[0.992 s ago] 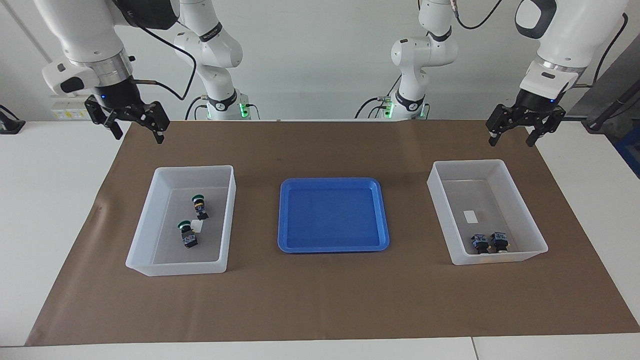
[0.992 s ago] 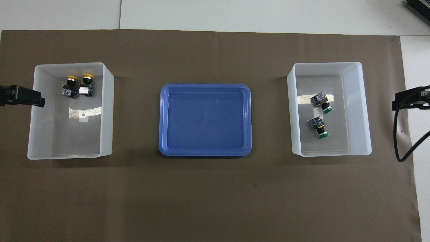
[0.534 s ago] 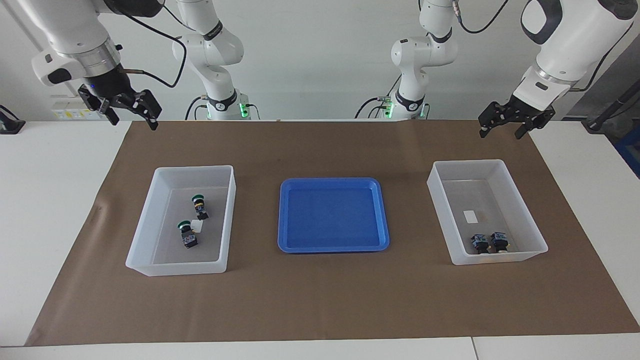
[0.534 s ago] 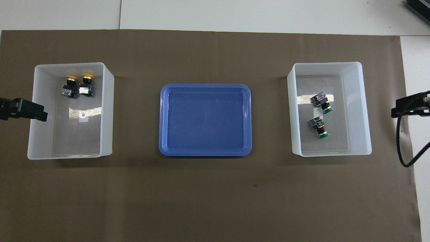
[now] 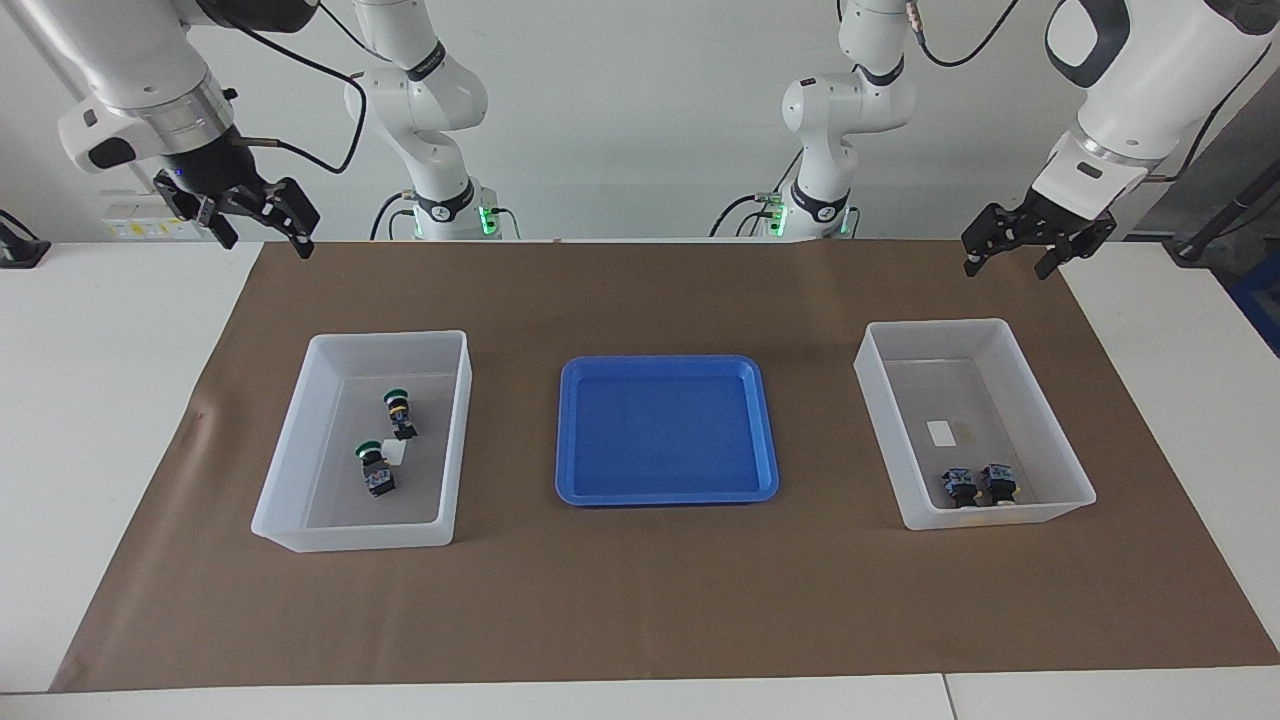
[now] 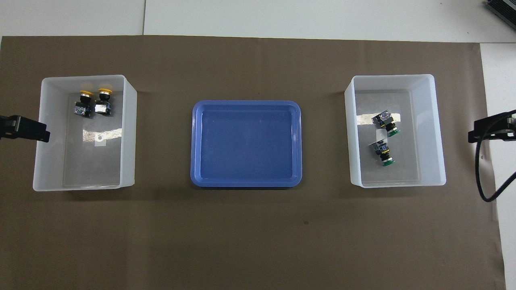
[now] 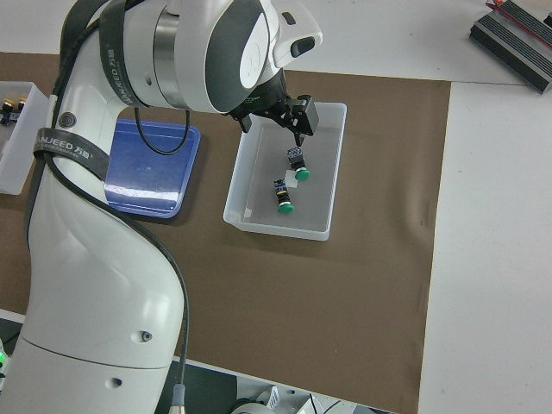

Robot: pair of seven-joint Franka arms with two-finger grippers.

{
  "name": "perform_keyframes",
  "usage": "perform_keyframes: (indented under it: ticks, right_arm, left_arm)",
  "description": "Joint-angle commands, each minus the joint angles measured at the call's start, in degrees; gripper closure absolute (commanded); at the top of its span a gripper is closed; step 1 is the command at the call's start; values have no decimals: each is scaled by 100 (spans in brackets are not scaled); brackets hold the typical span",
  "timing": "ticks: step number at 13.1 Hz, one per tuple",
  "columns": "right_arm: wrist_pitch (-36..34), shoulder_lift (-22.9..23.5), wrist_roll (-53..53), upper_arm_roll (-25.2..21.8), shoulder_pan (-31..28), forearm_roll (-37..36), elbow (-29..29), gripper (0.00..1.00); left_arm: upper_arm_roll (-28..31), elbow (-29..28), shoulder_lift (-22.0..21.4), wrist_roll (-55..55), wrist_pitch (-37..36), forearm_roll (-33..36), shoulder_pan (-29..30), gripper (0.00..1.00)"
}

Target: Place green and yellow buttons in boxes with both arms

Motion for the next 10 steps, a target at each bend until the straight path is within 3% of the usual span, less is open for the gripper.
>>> perform_keyframes:
  ticks: [1, 10]
  right_arm:
    - [-32, -135, -100, -23, 30, -23, -109, 0]
    - [12, -188, -109, -181, 205, 12, -205, 0]
  left_arm:
    - [-21, -95, -98, 66, -9, 129, -26, 0]
    - [-12, -69, -90, -101, 105, -100, 53, 0]
